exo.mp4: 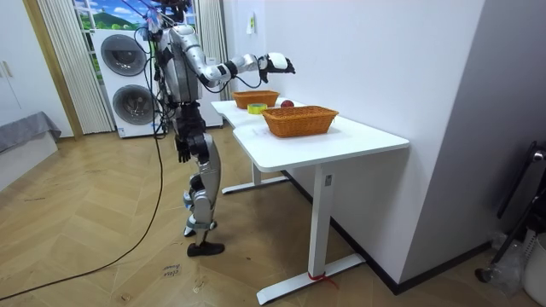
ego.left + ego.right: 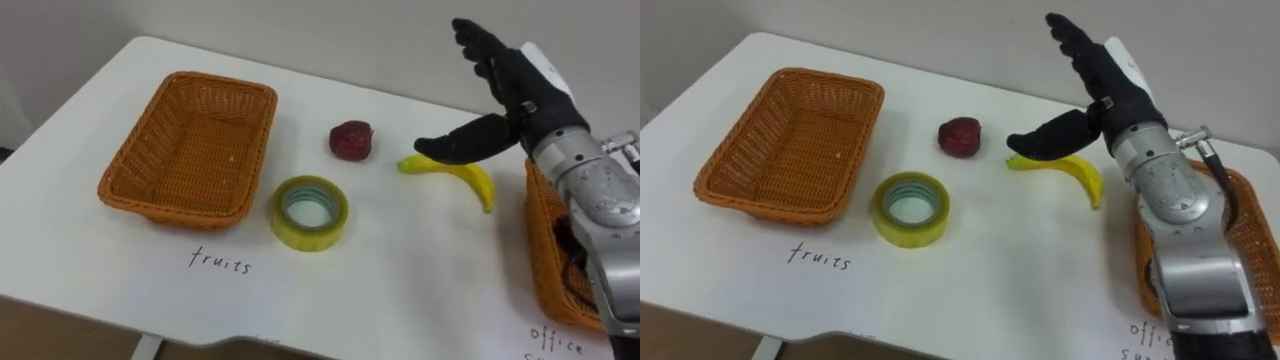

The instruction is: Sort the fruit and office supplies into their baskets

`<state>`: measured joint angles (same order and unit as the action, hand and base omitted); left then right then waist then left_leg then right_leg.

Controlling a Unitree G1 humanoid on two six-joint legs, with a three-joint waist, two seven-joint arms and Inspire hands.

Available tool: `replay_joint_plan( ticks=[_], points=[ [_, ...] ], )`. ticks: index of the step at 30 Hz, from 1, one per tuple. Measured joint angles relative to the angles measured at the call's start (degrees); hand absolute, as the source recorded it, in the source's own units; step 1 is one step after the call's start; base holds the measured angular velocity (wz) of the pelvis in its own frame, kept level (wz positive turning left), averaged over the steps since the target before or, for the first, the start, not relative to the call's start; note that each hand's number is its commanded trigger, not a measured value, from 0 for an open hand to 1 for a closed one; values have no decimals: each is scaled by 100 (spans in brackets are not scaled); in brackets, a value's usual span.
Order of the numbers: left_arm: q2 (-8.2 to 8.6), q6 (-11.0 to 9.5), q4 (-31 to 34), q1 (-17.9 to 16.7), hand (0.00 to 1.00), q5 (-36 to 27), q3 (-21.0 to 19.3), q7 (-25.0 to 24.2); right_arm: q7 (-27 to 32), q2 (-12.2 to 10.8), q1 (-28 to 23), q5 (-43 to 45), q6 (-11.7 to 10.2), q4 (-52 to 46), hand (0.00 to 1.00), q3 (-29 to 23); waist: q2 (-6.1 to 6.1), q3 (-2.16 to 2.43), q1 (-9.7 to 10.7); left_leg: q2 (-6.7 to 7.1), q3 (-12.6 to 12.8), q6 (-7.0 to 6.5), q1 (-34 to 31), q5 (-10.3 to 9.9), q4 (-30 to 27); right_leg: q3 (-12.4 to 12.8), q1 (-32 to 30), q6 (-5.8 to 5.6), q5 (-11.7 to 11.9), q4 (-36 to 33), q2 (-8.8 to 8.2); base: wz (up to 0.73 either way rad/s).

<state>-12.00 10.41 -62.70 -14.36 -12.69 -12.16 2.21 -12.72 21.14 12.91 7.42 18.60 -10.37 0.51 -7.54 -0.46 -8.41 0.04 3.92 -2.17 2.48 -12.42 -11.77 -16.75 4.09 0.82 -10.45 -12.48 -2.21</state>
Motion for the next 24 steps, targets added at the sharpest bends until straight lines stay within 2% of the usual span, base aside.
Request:
replay_joint_plan(
  ticks=[4, 10, 15, 19, 22, 24],
  points=[
    [0, 1, 4, -4, 0, -1, 35, 3, -7, 0, 64, 0, 0, 203, 0, 64, -42, 8, -12, 39, -135, -8, -96, 22, -20, -97, -42, -8, -5, 0, -31, 15],
    [-32, 0, 8, 60, 0, -1, 34, 18, 3, 0, 121, 5, -2, 386, 0, 81, -70, 28, -116, 77, -186, -33, -122, 34, -8, -224, -45, -29, -17, 0, -73, 7],
    [-24, 3, 31, 145, 0, -4, -6, 108, 39, 2, 289, 54, -2, 631, 0, 331, -84, 35, -226, 77, -240, -33, -84, 34, -33, -242, 10, -29, -17, -1, -70, 6],
    [-9, 67, 112, 121, 0, 12, -7, 99, 80, 0, 370, 576, 21, 832, 0, 515, -69, 23, -431, 78, -239, -33, -82, 33, -49, -242, 22, -29, -18, -1, -73, 0],
    [-14, 96, 87, 104, 0, 259, -9, 107, 93, 0, 371, 693, 21, 946, 0, 543, -53, -1, -480, 86, -318, -43, -86, 23, -53, -315, 76, -31, -19, 0, -78, 14],
    [-10, 117, 85, 47, 0, 405, -10, 108, 118, 0, 371, 750, 23, 970, 0, 543, -53, -1, -504, 89, -348, -43, -93, 22, -64, -345, 87, -34, -20, 0, -79, 11]
  ],
)
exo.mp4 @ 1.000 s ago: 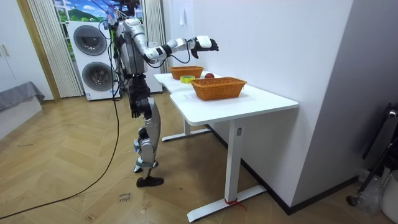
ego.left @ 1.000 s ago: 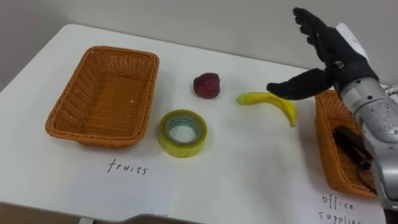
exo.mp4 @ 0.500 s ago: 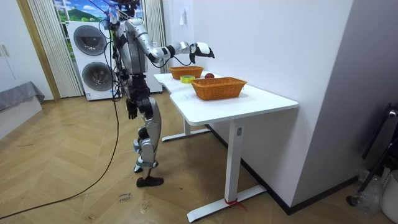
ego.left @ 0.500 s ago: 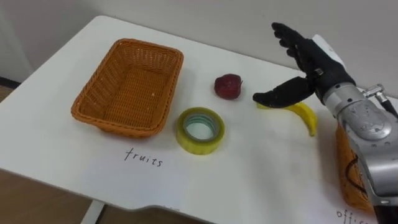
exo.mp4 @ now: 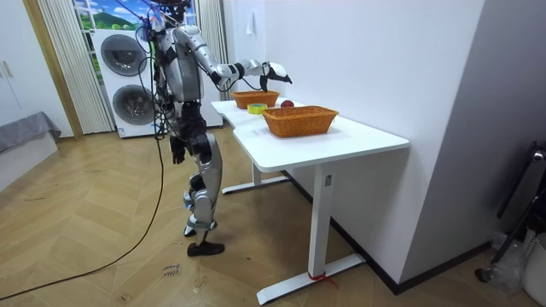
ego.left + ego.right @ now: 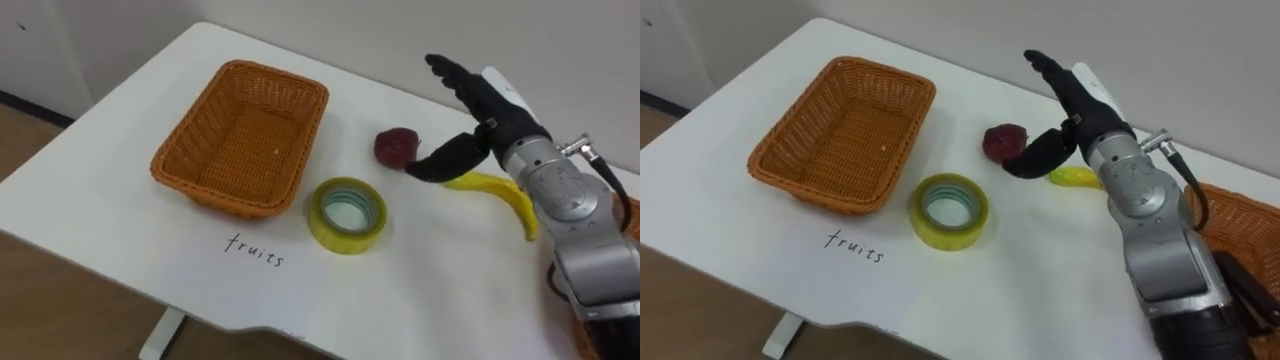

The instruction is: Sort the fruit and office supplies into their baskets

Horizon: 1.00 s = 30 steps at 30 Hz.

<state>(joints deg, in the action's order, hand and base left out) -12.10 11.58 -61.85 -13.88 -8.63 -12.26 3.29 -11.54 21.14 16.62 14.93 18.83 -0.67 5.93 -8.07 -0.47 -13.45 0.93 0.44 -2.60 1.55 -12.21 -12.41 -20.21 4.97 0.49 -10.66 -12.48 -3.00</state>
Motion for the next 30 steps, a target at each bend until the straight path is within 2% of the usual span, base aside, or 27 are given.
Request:
replay_joint_plan(
  ticks=[4, 10, 23, 26, 30],
  points=[
    [19, 68, 15, -117, 0, 251, 1, 7, 169, 0, 1, 29, 0, 1, 0, 24, 4, -3, -124, 0, -15, 1, -11, 0, -33, -67, 13, 0, 0, 0, -5, 2],
    [5, 140, 149, -239, 0, 440, 0, 7, 220, -2, 13, 54, 0, 1, 0, 215, -5, 4, -139, 5, -15, 2, -45, 1, -73, -105, 13, 0, 0, 4, 4, 0],
    [-49, 100, -4, -231, 0, 421, 172, -118, 329, -91, 29, 156, -5, 2, 0, 712, -11, 8, -142, 10, -9, 6, -150, 3, -120, -111, -29, 0, 1, 90, 6, 0],
    [-46, 94, -1, -204, 0, 423, 175, -147, 335, -101, 29, 139, -5, 55, 0, 754, -17, 12, -269, 7, 7, 5, -150, 3, -118, -111, -33, 1, 1, 91, 0, 0],
    [-56, 94, -4, -205, 0, 367, 199, -148, 335, -123, 29, 140, -5, 76, 0, 873, -20, 13, -279, 9, -10, 5, -156, 2, -118, -132, -33, 1, 1, 91, 1, 1]
  ],
)
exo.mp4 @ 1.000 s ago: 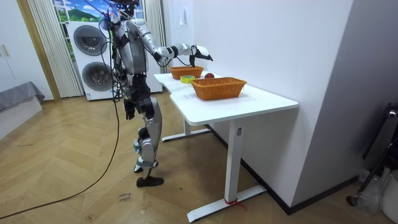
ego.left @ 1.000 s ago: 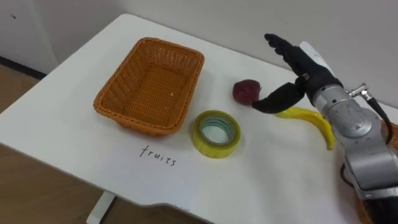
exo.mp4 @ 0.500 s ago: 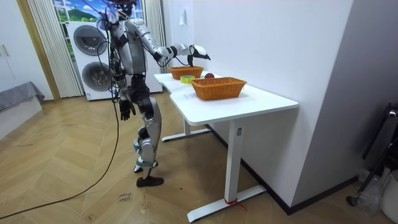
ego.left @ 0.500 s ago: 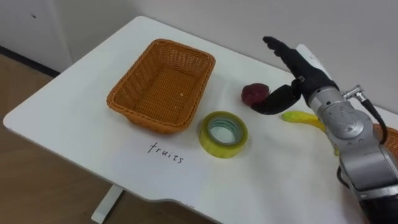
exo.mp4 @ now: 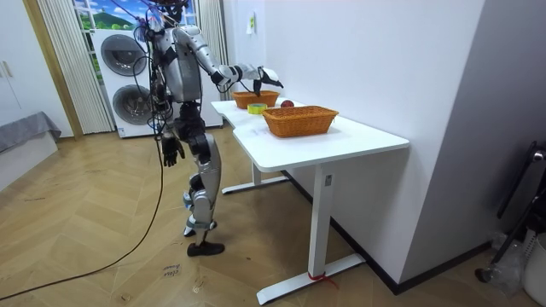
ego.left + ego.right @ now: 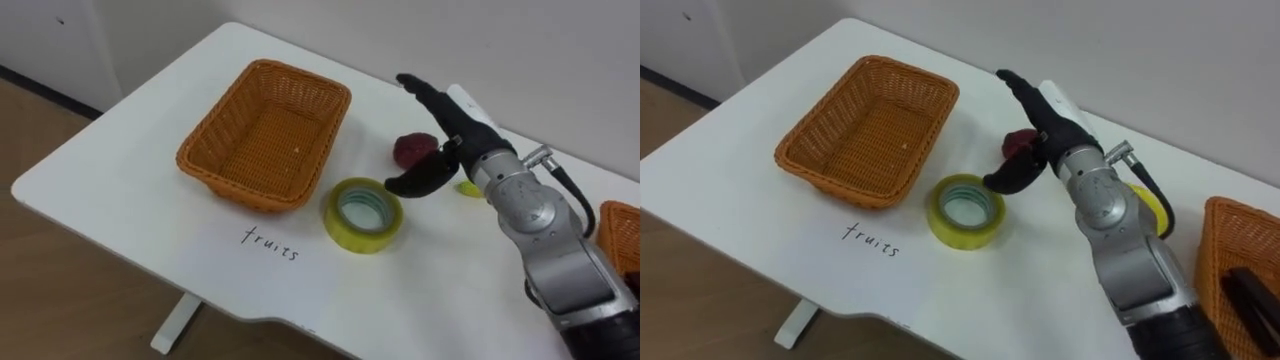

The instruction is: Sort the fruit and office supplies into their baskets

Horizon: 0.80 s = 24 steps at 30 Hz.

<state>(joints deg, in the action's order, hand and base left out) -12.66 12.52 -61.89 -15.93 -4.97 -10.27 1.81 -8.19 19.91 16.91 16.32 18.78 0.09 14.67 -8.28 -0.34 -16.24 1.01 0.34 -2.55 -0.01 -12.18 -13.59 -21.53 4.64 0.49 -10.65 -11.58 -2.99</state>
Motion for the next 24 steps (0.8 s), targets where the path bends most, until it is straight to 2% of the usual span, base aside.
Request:
replay_joint_plan(
  ticks=[10, 15, 24],
  points=[
    [1, 19, 0, 4, 0, 4, 0, -2, 8, -51, -1, -3, 2, 194, 0, 8, -8, -3, -13, 3, -18, 1, -14, 1, -9, -68, 9, 0, 0, 2, -11, 1],
    [5, 113, 6, 0, 0, 5, -2, 4, 81, -154, -2, -6, 5, 221, 0, 9, -7, -4, -5, 2, -34, 1, -18, 0, -9, -80, 9, 0, 0, 8, -11, 0],
    [-3, 192, 56, -18, 0, -173, -1, 99, 205, -168, -1, -32, 21, 433, 0, 365, -7, -4, -52, 4, -57, 2, -45, 0, -16, -82, 2, 0, 0, 8, -3, 0]
  ],
)
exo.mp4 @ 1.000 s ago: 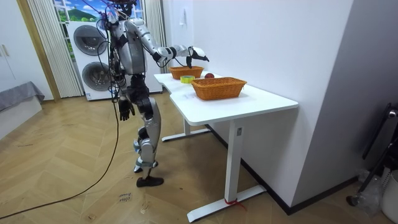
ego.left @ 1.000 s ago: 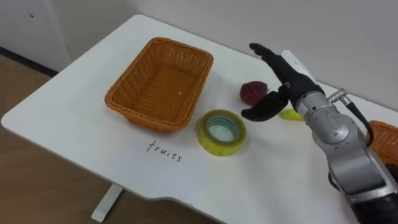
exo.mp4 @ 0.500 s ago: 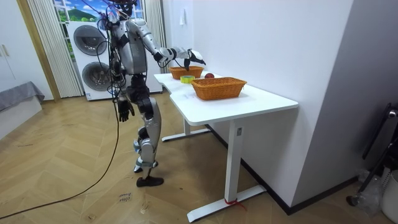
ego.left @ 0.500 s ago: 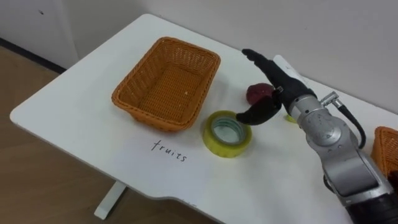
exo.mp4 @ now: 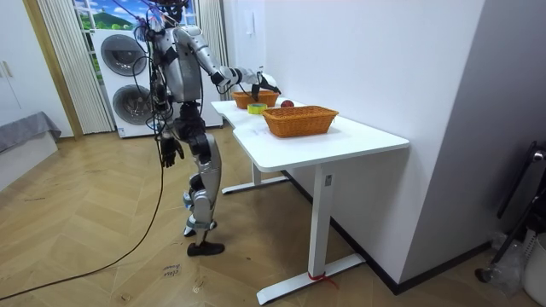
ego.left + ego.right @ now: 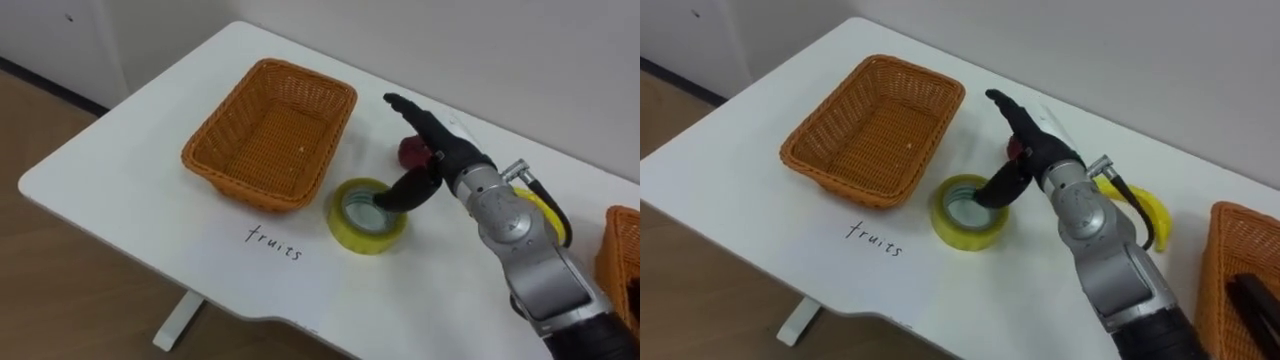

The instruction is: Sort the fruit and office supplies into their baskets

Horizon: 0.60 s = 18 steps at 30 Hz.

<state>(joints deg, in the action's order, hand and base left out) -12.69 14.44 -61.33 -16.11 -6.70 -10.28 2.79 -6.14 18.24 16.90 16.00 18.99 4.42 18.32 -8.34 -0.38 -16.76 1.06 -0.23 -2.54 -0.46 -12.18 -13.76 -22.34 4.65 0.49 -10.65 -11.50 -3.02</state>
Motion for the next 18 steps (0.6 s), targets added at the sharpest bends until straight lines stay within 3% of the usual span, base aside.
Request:
replay_joint_plan(
  ticks=[10, 18],
  points=[
    [-10, 63, 75, 1, 0, -3, 0, 33, 13, 3, 0, 10, 100, 224, 0, 74, -3, 2, -245, -3, 0, 0, -14, 0, -7, -152, -11, 0, 0, -1, -19, 0],
    [-50, 63, 113, -1, 0, -53, 55, 39, 134, 2, 2, -3, 108, 437, 0, 118, 13, -7, -286, 7, -66, -1, -213, -3, -154, -342, -101, 2, 1, -5, -37, 6]
  ],
)
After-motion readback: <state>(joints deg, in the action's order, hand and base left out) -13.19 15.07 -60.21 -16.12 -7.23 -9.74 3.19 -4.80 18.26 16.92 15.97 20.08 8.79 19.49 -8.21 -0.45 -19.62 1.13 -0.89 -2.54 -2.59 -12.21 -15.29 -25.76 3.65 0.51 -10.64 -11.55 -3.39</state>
